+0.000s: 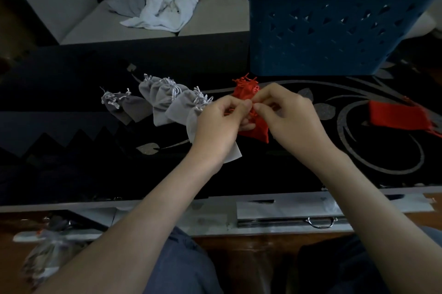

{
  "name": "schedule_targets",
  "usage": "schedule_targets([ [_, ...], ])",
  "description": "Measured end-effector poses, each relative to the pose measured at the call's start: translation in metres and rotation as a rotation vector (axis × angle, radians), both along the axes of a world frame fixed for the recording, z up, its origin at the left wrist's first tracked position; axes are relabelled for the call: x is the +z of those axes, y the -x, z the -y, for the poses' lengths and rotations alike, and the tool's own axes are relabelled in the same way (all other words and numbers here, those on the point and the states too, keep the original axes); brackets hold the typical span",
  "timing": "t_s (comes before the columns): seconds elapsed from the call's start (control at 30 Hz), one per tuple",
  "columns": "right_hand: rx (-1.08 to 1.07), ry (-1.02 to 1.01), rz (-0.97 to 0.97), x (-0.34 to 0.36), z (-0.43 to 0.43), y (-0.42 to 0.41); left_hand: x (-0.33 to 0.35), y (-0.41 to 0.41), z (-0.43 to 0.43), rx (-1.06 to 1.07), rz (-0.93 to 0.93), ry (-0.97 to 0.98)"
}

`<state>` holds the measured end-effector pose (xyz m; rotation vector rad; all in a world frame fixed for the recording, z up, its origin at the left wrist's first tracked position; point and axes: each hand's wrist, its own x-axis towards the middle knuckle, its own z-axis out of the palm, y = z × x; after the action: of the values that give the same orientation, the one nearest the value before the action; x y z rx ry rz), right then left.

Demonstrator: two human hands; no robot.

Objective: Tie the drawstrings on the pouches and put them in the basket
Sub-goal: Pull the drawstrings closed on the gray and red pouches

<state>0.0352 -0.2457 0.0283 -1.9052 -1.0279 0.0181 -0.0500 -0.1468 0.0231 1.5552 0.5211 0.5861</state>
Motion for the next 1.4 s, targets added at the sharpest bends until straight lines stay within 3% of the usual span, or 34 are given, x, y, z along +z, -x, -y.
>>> schedule_targets([
  [0.23, -0.036, 0.011, 0.169, -0.002, 0.002, -0.005, 0.0, -0.002, -0.002, -0.047, -0.056, 0.094],
  [0.43, 0.02, 0.022, -0.133, 0.003, -0.002, 0.001, 0.0, -0.004, -0.002, -0.003, -0.04, 0.133],
  [0.57, 0.032, 0.147, -0.171, 0.0, -0.005, 0.004, 0.003, -0.004, 0.0, 0.029, 0.046, 0.206],
  [0.7, -0.001, 0.073, -0.286, -0.005, -0.009, 0.009, 0.002, -0.005, 0.003, 0.075, 0.099, 0.229],
  [0.87, -0.012, 0.042, -0.237, -0.001, -0.007, 0.008, 0.002, -0.002, 0.001, 0.058, 0.081, 0.034],
  [1.13, 0.204, -0.193, -0.565, 0.007, -0.005, 0.01, 0.011, 0.002, -0.011, 0.058, 0.097, -0.317],
  [1.3, 0.289, -0.223, -0.692, 0.01, -0.002, 0.009, 0.018, 0.001, -0.008, -0.119, 0.241, 0.29],
  [1.4, 0.334, -0.24, -0.752, 0.007, -0.001, 0.005, 0.016, -0.001, -0.014, -0.218, 0.222, 0.427],
])
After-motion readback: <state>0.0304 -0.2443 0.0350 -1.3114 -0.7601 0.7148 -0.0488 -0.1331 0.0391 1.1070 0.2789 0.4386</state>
